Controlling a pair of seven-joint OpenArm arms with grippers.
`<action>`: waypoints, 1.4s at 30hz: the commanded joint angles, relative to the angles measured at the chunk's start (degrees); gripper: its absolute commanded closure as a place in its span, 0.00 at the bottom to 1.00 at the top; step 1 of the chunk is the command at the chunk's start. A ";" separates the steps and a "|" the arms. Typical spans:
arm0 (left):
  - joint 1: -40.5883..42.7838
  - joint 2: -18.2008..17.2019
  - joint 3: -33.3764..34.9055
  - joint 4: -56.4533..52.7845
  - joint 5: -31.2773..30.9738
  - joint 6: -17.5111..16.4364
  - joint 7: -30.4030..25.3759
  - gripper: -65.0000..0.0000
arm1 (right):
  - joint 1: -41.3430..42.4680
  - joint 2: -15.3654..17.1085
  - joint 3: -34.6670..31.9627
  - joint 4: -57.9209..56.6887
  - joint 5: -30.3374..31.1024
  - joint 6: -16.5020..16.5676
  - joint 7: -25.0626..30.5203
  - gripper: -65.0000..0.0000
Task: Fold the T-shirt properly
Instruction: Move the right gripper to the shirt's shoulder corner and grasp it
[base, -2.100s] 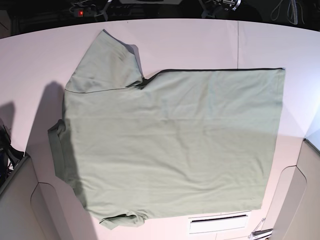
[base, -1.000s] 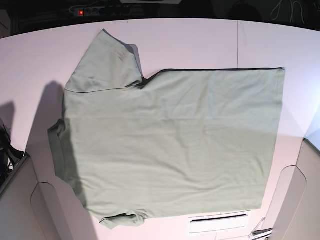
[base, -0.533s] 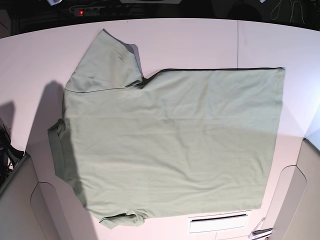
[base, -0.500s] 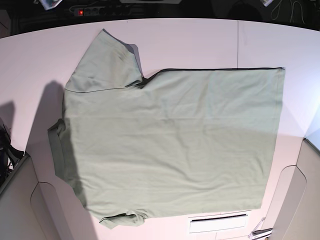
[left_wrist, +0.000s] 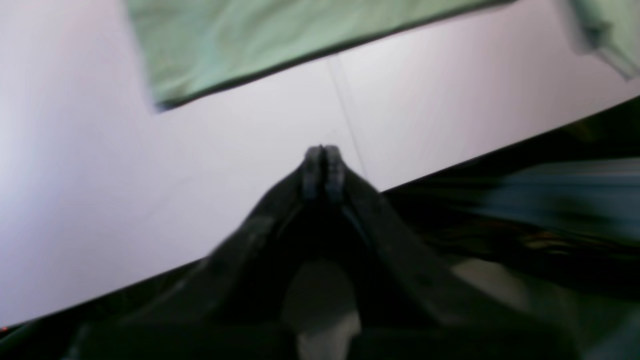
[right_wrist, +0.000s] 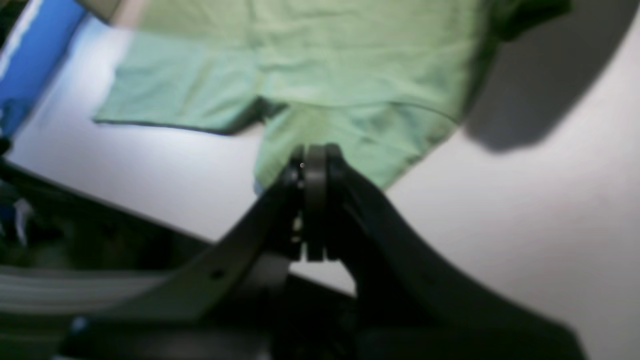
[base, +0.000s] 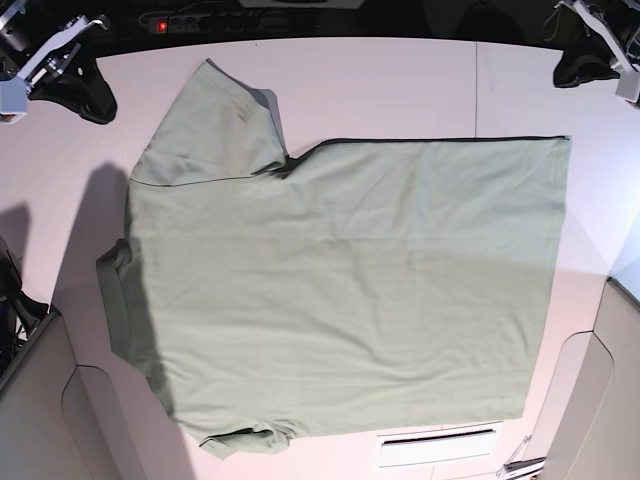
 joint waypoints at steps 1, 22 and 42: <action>-0.72 -0.79 -0.76 0.68 -3.87 -0.89 0.37 1.00 | 1.27 -1.25 0.59 0.57 2.08 0.83 1.03 1.00; -17.40 9.29 -0.74 -19.04 -22.28 -0.89 11.78 1.00 | 25.14 -4.20 0.59 -15.52 5.77 1.95 -1.44 1.00; -32.59 1.95 -0.76 -34.38 -22.28 -0.89 10.62 1.00 | 37.07 -4.39 10.45 -30.67 -5.03 1.90 -1.40 1.00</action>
